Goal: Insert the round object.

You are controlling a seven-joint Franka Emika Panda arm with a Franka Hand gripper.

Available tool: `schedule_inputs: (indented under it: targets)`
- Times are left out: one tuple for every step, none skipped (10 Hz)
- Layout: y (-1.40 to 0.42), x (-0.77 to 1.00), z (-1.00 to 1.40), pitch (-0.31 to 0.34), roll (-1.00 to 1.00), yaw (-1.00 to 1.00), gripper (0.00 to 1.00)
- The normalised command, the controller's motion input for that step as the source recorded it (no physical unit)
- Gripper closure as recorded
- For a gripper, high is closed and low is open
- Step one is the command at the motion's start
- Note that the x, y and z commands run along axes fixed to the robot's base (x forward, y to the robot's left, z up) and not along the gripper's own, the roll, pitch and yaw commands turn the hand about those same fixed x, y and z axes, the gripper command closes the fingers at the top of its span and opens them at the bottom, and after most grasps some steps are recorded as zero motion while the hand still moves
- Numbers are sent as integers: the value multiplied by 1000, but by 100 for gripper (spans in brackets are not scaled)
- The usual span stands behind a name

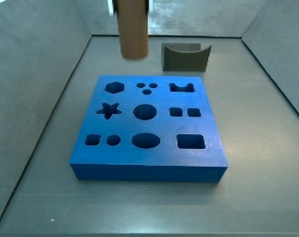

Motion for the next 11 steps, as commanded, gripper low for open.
schedule_inputs:
  targets:
    - [-31,0,-611,-254,-119,-354,100]
    - [-109,0,-720,-251,-17,-354,100]
    - [-214,0,-760,-136,120,-260,100]
    - [-277,114,-500,103,360,-243,100]
    - [-234,106,-363,151,387,-249,100]
    - [-100,160,-471,136,189,-194,100]
    - [0,83,-377,36,0,-171,100]
    - [6,66,-289,11,-17,-154,100]
    - [57,40,-226,6,-23,-83,100]
    - [6,240,-211,59,-7,-91,100]
    - [0,317,-240,76,-9,-129,100]
